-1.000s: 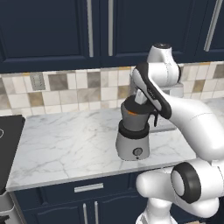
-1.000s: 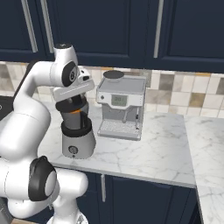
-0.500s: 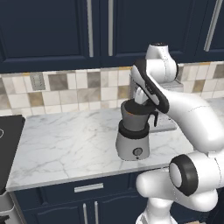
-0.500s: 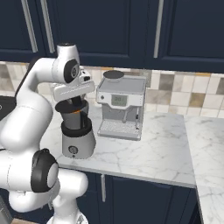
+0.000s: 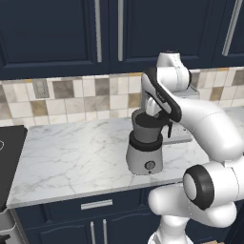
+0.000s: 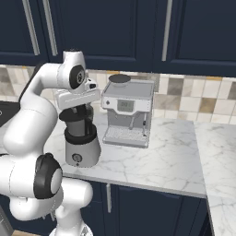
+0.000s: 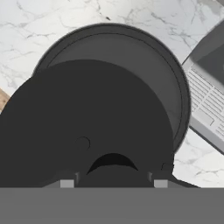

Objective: Open the blender lid, put the tangerine in the blender, close the lid, and start the blender.

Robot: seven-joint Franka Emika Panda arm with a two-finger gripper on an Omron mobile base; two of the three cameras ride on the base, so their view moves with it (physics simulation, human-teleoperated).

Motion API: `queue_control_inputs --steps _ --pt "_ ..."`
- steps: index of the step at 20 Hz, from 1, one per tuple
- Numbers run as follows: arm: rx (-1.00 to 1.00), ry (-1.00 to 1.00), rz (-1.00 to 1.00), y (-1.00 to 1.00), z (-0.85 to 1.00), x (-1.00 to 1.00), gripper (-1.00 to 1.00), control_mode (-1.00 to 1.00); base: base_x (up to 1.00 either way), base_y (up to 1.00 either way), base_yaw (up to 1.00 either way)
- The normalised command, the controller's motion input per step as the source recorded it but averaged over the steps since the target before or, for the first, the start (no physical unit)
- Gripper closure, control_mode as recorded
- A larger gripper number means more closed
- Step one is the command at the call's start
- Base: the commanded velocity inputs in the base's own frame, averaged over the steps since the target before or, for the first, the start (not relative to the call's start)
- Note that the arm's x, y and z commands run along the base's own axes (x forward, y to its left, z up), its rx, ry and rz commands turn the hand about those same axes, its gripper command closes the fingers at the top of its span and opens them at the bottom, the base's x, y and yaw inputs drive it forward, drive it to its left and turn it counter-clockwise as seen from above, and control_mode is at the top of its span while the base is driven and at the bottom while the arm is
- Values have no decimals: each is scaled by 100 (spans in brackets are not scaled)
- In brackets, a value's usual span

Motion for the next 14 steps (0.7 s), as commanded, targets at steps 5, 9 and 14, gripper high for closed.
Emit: queue_control_inputs --steps 5,9,14 --pt "0 -1 0 1 -15 4 100 -100 0 0 0" --pt "0 -14 0 5 0 36 100 -100 0 0 0" --pt "0 -13 0 12 0 33 100 -100 0 0 0"
